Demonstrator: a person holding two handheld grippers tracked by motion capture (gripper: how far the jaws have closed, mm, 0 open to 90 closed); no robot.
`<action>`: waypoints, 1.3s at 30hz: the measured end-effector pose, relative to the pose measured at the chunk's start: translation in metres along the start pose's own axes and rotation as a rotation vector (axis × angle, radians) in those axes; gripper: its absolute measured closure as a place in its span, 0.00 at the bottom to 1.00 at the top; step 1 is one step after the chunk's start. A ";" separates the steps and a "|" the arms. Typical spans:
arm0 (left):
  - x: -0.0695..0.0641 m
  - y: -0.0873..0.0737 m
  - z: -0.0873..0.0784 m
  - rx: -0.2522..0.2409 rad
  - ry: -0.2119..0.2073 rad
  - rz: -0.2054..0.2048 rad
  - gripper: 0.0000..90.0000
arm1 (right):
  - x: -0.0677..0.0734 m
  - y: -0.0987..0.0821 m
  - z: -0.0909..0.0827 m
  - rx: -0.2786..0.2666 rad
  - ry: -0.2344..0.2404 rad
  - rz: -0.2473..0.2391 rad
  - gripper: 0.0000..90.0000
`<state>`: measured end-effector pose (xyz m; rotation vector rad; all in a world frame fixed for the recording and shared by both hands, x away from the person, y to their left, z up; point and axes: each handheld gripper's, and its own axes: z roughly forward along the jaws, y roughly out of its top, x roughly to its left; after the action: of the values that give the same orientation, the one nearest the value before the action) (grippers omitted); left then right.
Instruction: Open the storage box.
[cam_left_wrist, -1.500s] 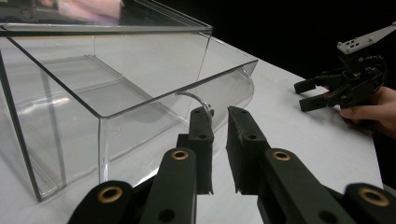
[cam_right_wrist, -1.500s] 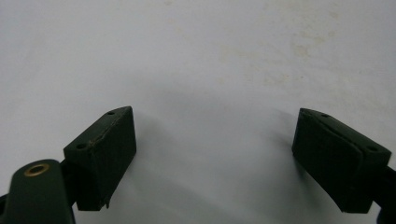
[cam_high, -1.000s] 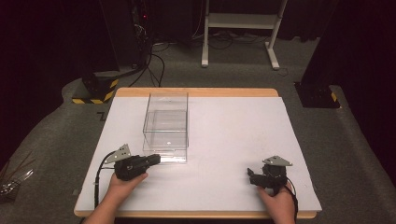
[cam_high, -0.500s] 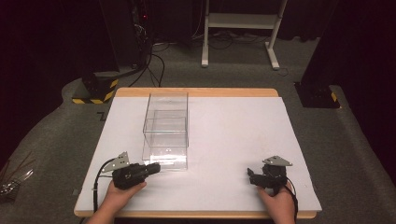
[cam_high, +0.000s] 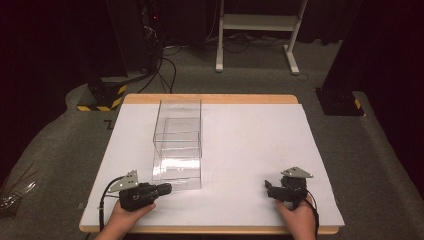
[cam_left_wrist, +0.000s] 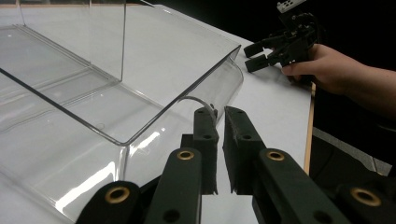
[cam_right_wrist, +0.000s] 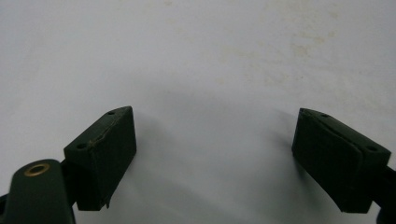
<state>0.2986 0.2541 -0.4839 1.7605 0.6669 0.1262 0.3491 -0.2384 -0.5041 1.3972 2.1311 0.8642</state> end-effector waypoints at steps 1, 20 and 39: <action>0.000 0.000 -0.001 0.001 -0.001 0.002 0.93 | 0.000 0.000 0.000 0.000 0.000 0.000 0.15; -0.003 -0.002 -0.026 -0.050 0.041 0.002 0.79 | 0.000 0.000 0.000 0.000 0.001 0.001 0.15; 0.000 0.008 -0.053 -0.169 0.192 0.019 0.76 | 0.000 0.000 0.000 0.001 0.001 0.001 0.15</action>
<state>0.2794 0.2983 -0.4605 1.6046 0.7554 0.3586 0.3492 -0.2385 -0.5041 1.3981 2.1318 0.8646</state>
